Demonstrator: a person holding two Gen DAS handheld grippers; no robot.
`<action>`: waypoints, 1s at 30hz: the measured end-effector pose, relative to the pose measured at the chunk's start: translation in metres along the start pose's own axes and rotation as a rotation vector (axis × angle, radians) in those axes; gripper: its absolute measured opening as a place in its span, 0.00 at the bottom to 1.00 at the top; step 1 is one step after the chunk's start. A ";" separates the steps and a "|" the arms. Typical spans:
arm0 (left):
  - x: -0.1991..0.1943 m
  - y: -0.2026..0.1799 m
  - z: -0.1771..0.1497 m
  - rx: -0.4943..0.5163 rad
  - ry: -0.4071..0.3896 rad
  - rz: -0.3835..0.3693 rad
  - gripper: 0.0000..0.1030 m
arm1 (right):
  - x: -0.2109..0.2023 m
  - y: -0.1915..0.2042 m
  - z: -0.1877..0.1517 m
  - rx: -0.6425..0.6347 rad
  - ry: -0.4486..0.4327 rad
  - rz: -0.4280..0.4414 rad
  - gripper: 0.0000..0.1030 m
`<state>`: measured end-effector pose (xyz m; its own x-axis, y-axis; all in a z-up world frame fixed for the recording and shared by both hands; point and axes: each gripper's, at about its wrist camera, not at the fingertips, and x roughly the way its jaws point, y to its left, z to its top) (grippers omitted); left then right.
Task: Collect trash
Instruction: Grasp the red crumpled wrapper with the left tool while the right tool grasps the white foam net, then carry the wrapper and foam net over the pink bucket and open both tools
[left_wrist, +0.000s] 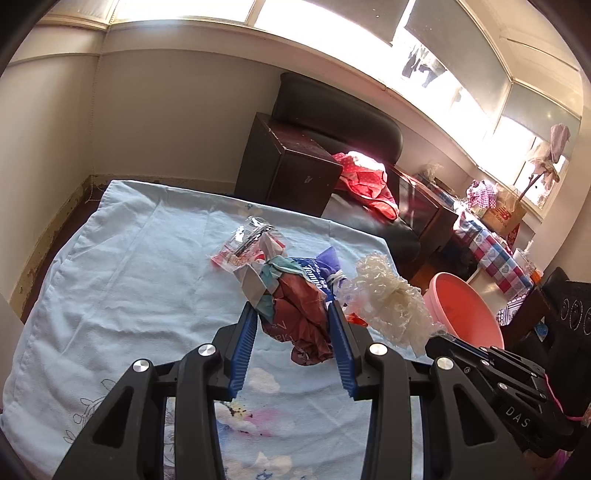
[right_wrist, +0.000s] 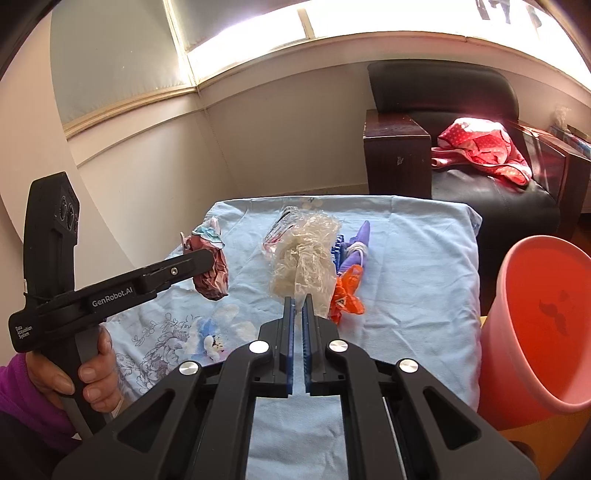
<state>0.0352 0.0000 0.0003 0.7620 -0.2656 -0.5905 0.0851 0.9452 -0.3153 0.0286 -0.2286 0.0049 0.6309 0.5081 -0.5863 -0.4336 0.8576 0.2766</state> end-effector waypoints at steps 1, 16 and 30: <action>0.001 -0.007 0.000 0.008 0.001 -0.011 0.38 | -0.002 -0.004 -0.001 0.012 -0.006 -0.011 0.04; 0.026 -0.122 -0.008 0.179 0.039 -0.192 0.38 | -0.065 -0.084 -0.021 0.185 -0.107 -0.188 0.04; 0.065 -0.217 -0.019 0.321 0.094 -0.292 0.38 | -0.092 -0.148 -0.047 0.328 -0.133 -0.317 0.04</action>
<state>0.0544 -0.2263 0.0167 0.6157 -0.5326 -0.5807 0.4944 0.8350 -0.2415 0.0045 -0.4059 -0.0176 0.7856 0.2046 -0.5839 0.0061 0.9412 0.3379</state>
